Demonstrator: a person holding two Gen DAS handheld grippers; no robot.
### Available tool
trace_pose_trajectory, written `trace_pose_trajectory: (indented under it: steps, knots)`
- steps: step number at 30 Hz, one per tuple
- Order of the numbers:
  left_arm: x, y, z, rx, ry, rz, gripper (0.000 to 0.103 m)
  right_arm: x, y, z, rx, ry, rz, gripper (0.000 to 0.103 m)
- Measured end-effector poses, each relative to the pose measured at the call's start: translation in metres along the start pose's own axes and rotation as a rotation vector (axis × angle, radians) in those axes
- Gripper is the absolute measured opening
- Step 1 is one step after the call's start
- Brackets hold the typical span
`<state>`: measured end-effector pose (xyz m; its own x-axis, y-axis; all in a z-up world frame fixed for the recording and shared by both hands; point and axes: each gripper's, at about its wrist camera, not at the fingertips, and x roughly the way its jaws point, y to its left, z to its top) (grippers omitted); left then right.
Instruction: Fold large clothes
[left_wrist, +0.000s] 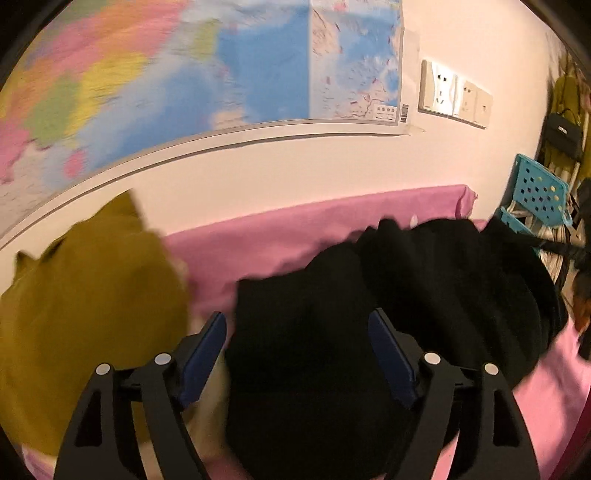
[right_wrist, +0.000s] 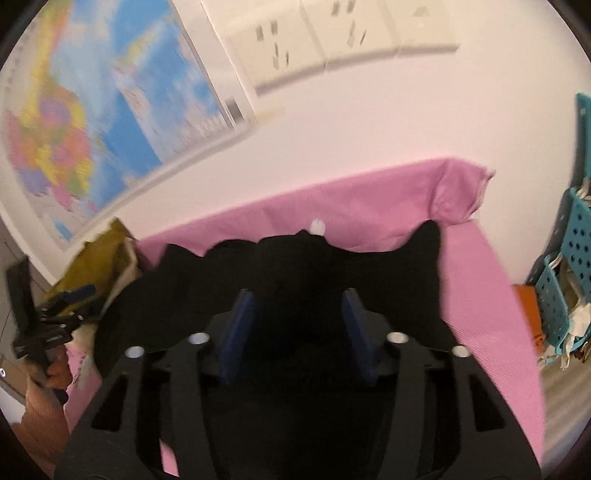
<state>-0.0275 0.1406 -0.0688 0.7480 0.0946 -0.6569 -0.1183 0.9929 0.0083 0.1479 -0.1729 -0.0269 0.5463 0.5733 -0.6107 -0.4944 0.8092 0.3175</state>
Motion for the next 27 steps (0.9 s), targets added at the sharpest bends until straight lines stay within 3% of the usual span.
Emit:
trace_pose_trajectory:
  steps: [3,6,10,13,14,15,16,17,19,23,25,27]
  knots:
    - [-0.017,0.007,-0.028,-0.007,0.011,-0.004,0.082,-0.045,-0.015,-0.023,0.018,-0.051,0.02,0.077]
    - [-0.024,0.008,-0.053,0.002,0.028,-0.03,0.086,-0.072,-0.033,-0.055,0.038,-0.042,0.016,0.084]
    - [-0.012,0.004,-0.074,-0.003,0.069,-0.053,0.086,-0.066,-0.043,-0.093,0.05,0.02,0.044,0.084]
    - [0.01,-0.002,-0.077,-0.017,0.1,-0.061,0.086,-0.047,-0.034,-0.103,0.007,0.05,0.034,0.084]
    - [0.018,-0.004,-0.075,-0.034,0.103,-0.071,0.085,-0.042,-0.033,-0.103,-0.001,0.055,0.029,0.081]
    - [0.023,-0.004,-0.073,-0.052,0.104,-0.079,0.077,-0.035,-0.033,-0.103,0.003,0.069,0.022,0.072]
    - [0.027,-0.006,-0.071,-0.069,0.105,-0.105,0.054,-0.03,-0.033,-0.101,0.009,0.079,0.024,0.063]
    - [0.028,-0.007,-0.068,-0.094,0.107,-0.119,0.053,-0.032,-0.033,-0.097,0.012,0.06,0.072,0.027]
    - [0.018,-0.01,-0.061,-0.098,0.086,-0.078,0.026,-0.048,-0.031,-0.088,-0.005,0.033,0.089,0.022]
    - [-0.015,0.016,-0.05,-0.218,0.066,-0.191,0.017,-0.112,-0.028,-0.068,-0.035,-0.077,0.105,0.006]
    - [-0.031,0.023,-0.049,-0.235,0.067,-0.222,0.016,-0.14,-0.031,-0.065,-0.044,-0.106,0.092,0.005]
    - [-0.038,0.023,-0.057,-0.25,0.102,-0.273,0.016,-0.142,-0.04,-0.072,-0.02,-0.088,0.078,0.005]
